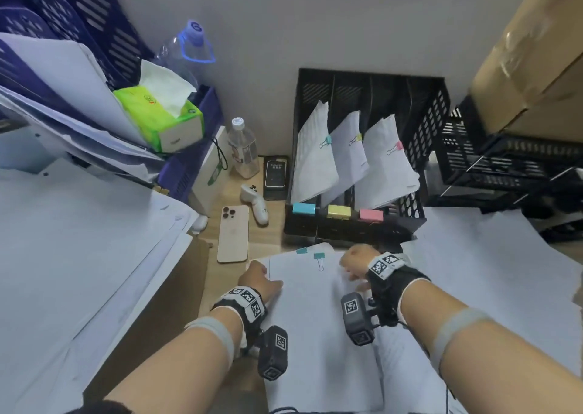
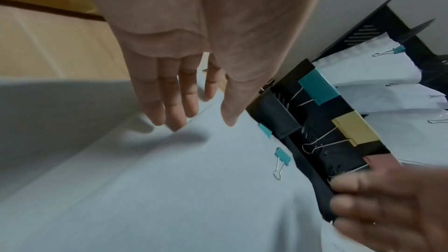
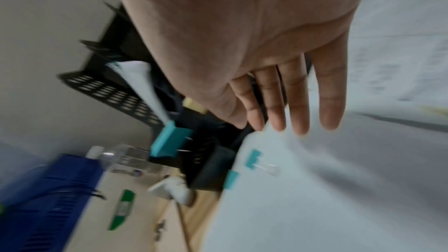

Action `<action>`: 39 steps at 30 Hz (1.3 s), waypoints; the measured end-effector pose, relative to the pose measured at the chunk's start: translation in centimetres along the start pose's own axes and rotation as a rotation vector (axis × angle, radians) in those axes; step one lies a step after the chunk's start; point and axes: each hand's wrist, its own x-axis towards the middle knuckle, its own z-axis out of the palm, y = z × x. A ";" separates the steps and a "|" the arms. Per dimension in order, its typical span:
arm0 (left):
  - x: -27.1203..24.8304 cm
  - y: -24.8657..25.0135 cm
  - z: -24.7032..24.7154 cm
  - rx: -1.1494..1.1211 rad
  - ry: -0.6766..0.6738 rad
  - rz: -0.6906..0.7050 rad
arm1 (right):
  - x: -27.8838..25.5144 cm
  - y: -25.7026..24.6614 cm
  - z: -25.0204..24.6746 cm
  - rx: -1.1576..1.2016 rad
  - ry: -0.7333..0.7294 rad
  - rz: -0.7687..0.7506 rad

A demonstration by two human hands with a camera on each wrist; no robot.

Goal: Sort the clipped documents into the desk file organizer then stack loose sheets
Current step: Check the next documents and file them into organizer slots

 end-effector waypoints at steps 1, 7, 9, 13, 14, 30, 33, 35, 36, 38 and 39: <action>-0.1 -0.4 0.3 -0.013 -0.004 -0.008 | 1.4 2.1 0.8 -0.072 0.032 0.025; -1.5 -1.2 1.4 -0.052 -0.145 0.114 | 4.1 9.0 4.4 -0.010 0.043 0.058; -1.8 -1.4 1.6 -0.093 -0.153 0.170 | 1.4 7.7 4.8 0.014 0.083 0.016; -3.8 0.3 0.6 -0.227 -0.047 0.332 | -1.8 4.9 5.1 0.225 0.063 -0.065; -4.5 1.2 0.3 -0.253 -0.031 0.401 | -2.8 3.8 5.1 0.272 0.021 -0.094; -5.8 3.7 -1.0 -0.551 -0.519 0.258 | -7.2 4.5 -1.9 0.329 0.389 -0.269; -5.9 3.1 -0.1 -0.490 -0.576 0.265 | -7.3 5.3 -2.0 0.332 0.414 -0.211; -5.5 2.7 0.4 -0.446 -0.533 0.256 | -7.0 5.9 -1.8 0.327 0.412 -0.153; -5.2 2.5 0.6 -0.427 -0.478 0.256 | -6.9 6.3 -1.7 0.291 0.388 -0.120; -4.5 2.2 0.6 -0.371 -0.361 0.282 | -6.3 7.1 -1.0 0.220 0.305 -0.061; -4.2 1.9 0.6 -0.333 -0.306 0.302 | -6.2 7.3 -0.5 0.197 0.270 -0.038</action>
